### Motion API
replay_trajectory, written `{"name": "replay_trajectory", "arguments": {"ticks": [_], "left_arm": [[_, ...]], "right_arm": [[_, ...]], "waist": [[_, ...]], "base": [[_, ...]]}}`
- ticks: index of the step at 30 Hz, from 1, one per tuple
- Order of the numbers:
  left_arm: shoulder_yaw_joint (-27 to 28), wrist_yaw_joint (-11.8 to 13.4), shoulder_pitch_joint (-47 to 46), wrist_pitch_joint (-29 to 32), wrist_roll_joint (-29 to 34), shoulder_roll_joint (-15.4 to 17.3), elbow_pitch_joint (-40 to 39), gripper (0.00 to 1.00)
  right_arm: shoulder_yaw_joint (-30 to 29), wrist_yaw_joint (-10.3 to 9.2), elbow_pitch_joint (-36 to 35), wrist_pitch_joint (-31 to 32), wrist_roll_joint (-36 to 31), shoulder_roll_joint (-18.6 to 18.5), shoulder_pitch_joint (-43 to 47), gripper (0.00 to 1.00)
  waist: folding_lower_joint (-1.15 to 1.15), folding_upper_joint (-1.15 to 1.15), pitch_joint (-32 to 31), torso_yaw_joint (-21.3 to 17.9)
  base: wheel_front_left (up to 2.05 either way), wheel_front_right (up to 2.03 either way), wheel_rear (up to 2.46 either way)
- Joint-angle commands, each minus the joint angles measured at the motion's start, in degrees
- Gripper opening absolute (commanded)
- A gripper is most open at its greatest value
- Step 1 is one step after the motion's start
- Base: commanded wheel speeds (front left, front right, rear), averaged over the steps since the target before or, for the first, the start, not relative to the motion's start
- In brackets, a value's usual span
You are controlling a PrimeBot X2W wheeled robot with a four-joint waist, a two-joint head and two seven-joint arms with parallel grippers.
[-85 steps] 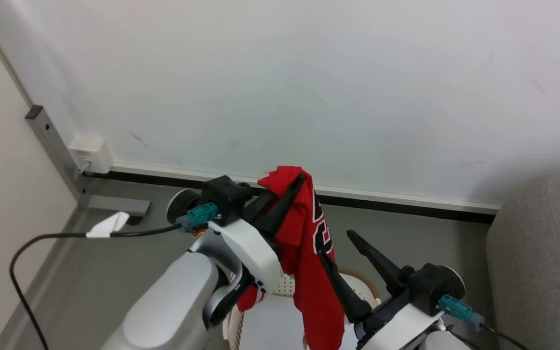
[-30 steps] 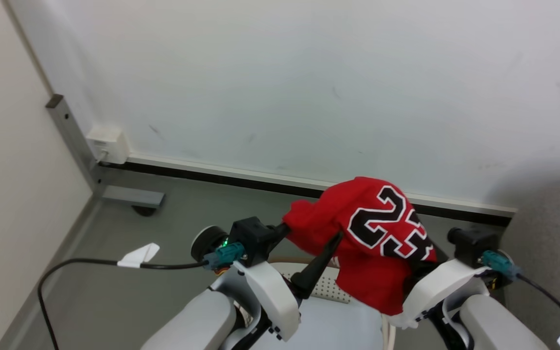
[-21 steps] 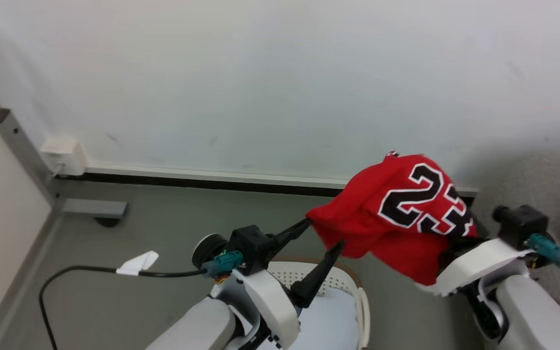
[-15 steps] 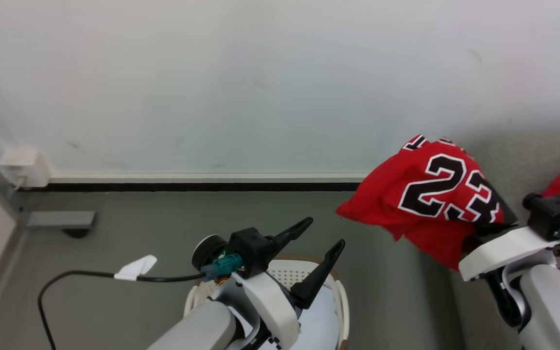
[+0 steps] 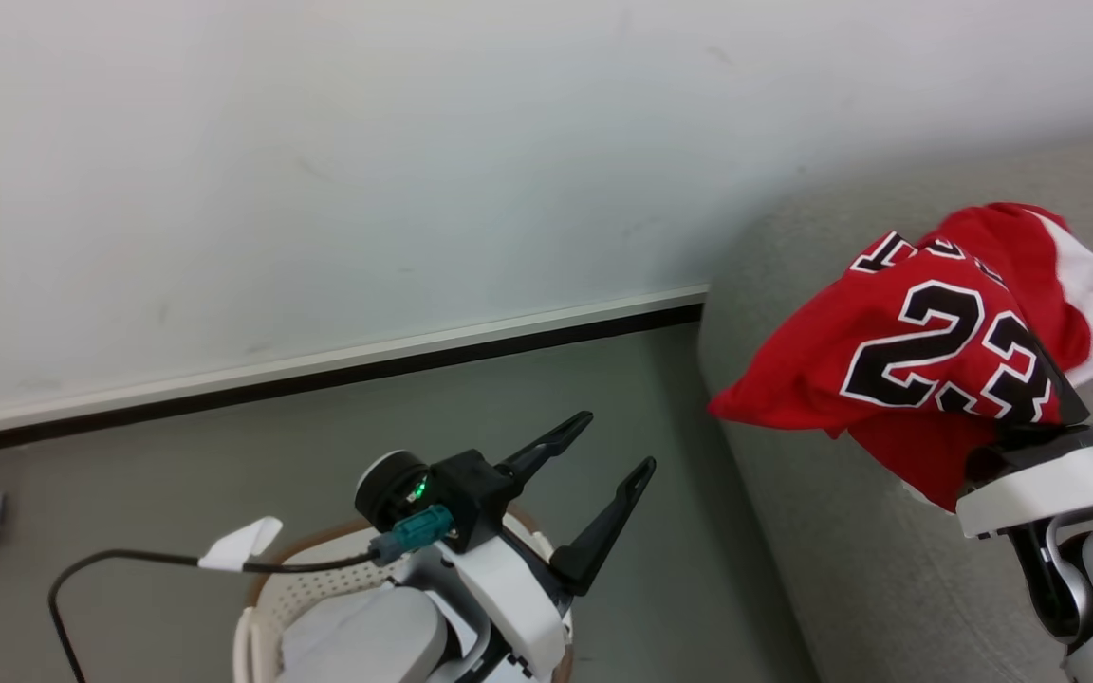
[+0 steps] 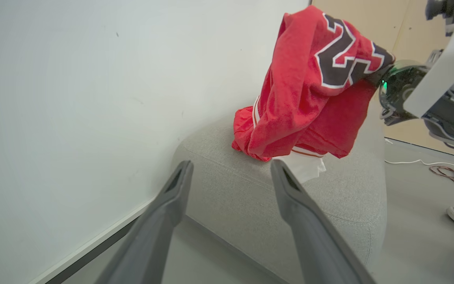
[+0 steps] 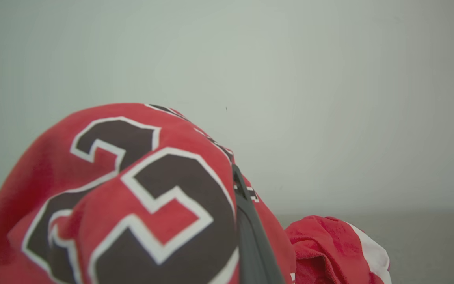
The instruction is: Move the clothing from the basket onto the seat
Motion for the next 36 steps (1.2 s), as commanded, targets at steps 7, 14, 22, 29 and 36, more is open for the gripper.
{"name": "replay_trajectory", "arguments": {"ticks": [7,14,22,29,36], "left_arm": [[-0.2,0.5,-0.1,-1.7,1.2,0.5,0.9,1.0],[-0.6,0.2,-0.6,-2.1,1.3,0.1,1.0,1.0],[-0.2,0.3,-3.8,-0.6,1.9,1.1,-1.4,1.0],[0.2,0.6,-6.4,1.5,2.9,3.2,-4.2,1.0],[0.9,1.1,-8.9,2.8,3.9,4.8,-6.7,1.0]], "right_arm": [[-2.0,-0.13,-3.1,0.2,-0.9,-0.5,2.2,0.0],[-3.9,-0.13,-4.8,0.6,-0.8,-0.4,2.4,0.0],[-8.7,-0.13,-5.7,1.3,-0.2,-3.6,-2.0,0.0],[-18.6,-0.13,-5.2,0.8,-0.7,-8.3,-6.0,0.0],[-25.2,-0.13,0.6,0.9,3.7,-13.1,-9.5,0.0]], "waist": [[0.0,-0.01,1.0,-6.5],[0.0,-0.01,2.5,-8.0],[0.0,-0.01,9.1,-5.8],[0.0,-0.01,17.2,-2.1],[0.0,-0.01,23.6,0.2]], "base": [[0.0,0.0,0.0],[0.0,0.0,0.0],[0.0,0.0,0.0],[0.0,0.0,0.0],[0.0,0.0,0.0]]}}
